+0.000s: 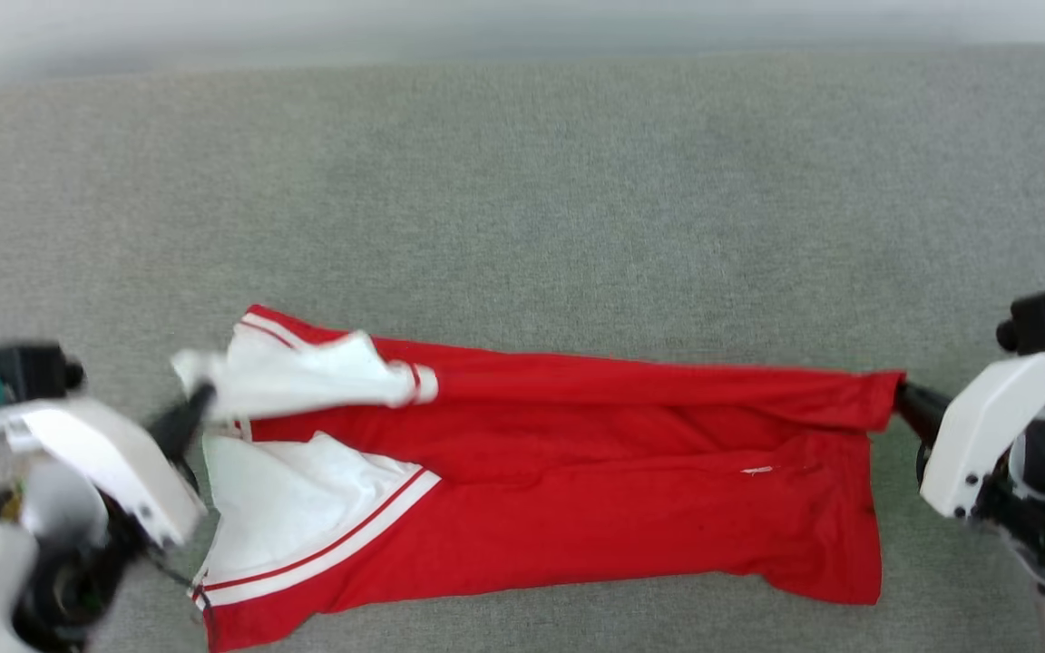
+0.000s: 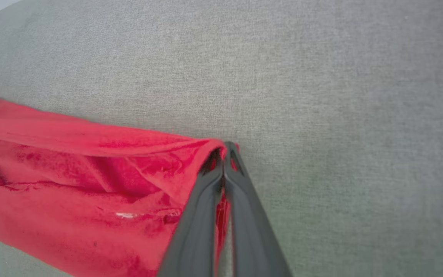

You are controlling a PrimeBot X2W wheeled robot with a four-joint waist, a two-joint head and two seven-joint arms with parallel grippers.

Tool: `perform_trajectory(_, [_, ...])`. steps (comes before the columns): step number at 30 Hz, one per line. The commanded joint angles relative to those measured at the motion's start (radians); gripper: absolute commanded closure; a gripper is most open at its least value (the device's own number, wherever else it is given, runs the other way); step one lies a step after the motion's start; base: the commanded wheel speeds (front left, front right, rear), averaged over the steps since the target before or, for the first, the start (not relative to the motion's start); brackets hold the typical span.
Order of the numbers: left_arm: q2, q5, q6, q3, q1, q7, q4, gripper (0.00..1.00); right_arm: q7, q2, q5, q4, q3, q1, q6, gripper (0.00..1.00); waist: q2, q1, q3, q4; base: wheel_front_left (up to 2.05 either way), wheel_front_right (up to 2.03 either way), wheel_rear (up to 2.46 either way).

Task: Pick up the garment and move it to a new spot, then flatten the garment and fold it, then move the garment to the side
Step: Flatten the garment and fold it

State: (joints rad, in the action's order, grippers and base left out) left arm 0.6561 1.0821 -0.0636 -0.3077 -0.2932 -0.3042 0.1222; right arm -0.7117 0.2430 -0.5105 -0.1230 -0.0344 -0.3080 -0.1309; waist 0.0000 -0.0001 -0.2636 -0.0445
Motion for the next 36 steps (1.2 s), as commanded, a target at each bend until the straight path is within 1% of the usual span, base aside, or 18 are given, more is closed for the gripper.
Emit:
perform_trajectory(1, [-0.011, 0.006, -0.006, 0.000, 0.029, 0.008, -0.004, 1.00, 0.007, -0.007, 0.000, -0.004, -0.003, 0.020, 0.000, 1.00, 0.0000, 0.0001, 0.018, 0.006, 0.00, 0.00, 0.00])
perform_trajectory(6, [-0.075, 0.062, -0.020, 0.003, 0.178, 0.054, 0.006, 1.00, 0.035, -0.024, -0.017, -0.045, -0.030, 0.092, 0.000, 1.00, 0.0000, 0.0001, 0.038, 0.011, 0.00, 0.00, 0.00])
perform_trajectory(7, [-0.086, 0.069, -0.022, 0.002, 0.199, 0.061, 0.016, 1.00, 0.043, -0.027, -0.019, -0.055, -0.032, 0.105, 0.000, 0.87, 0.0000, 0.0001, 0.042, 0.013, 0.00, 0.00, 0.00])
perform_trajectory(8, [-0.095, 0.076, -0.021, 0.001, 0.215, 0.066, 0.024, 0.89, 0.047, -0.030, -0.022, -0.064, -0.033, 0.118, 0.000, 0.50, 0.0000, 0.0001, 0.045, 0.014, 0.00, 0.00, 0.00])
perform_trajectory(9, [-0.101, 0.074, -0.021, -0.006, 0.228, 0.069, 0.035, 0.46, 0.054, -0.032, -0.023, -0.072, -0.031, 0.133, 0.000, 0.00, 0.0000, 0.0001, 0.049, 0.016, 0.00, 0.00, 0.00])
perform_trajectory(10, [-0.102, 0.060, -0.026, -0.016, 0.235, 0.073, 0.050, 0.00, 0.060, -0.036, -0.026, -0.080, -0.027, 0.143, 0.000, 0.00, 0.0000, 0.0001, 0.051, 0.017, 0.00, 0.00, 0.00])
perform_trajectory(13, [-0.128, 0.035, -0.018, -0.038, 0.243, 0.104, 0.077, 0.00, 0.097, -0.041, -0.026, -0.093, -0.016, 0.166, 0.000, 0.00, 0.0000, 0.0001, 0.062, 0.018, 0.00, 0.00, 0.00])
perform_trajectory(16, [-0.139, -0.010, -0.012, -0.029, 0.226, 0.192, 0.081, 0.00, 0.148, -0.048, -0.026, -0.086, -0.009, 0.192, 0.000, 0.00, 0.0000, 0.0001, 0.077, 0.017, 0.00, 0.00, 0.00])
perform_trajectory(18, [-0.143, -0.053, -0.010, -0.028, 0.214, 0.257, 0.073, 0.00, 0.179, -0.045, -0.025, -0.062, -0.005, 0.202, 0.000, 0.00, 0.0000, 0.0001, 0.088, 0.015, 0.00, 0.00, 0.00])
perform_trajectory(23, [-0.143, -0.166, -0.028, -0.035, 0.194, 0.397, 0.035, 0.00, 0.212, -0.036, -0.013, 0.026, -0.017, 0.232, 0.000, 0.00, 0.0000, 0.0001, 0.118, 0.007, 0.00, 0.00, 0.00])
perform_trajectory(26, [-0.147, -0.229, -0.054, -0.031, 0.179, 0.475, -0.007, 0.00, 0.199, -0.029, -0.003, 0.076, -0.048, 0.241, 0.000, 0.00, 0.0000, 0.0001, 0.131, 0.006, 0.00, 0.00, 0.00])
perform_trajectory(29, [-0.145, -0.293, -0.076, -0.035, 0.172, 0.523, -0.045, 0.00, 0.165, -0.017, 0.009, 0.107, -0.096, 0.246, 0.000, 0.00, 0.0000, 0.0001, 0.137, 0.011, 0.00, 0.00, 0.00])
perform_trajectory(32, [-0.148, -0.358, -0.088, -0.026, 0.159, 0.554, -0.082, 0.00, 0.124, -0.010, 0.024, 0.137, -0.147, 0.246, 0.000, 0.00, 0.0000, 0.0001, 0.136, 0.021, 0.00, 0.00, 0.00])
perform_trajectory(36, [-0.163, -0.453, -0.113, -0.016, 0.156, 0.567, -0.141, 0.00, 0.054, -0.011, 0.043, 0.159, -0.213, 0.256, 0.000, 0.00, 0.0000, 0.0001, 0.130, 0.045, 0.00, 0.00, 0.00])
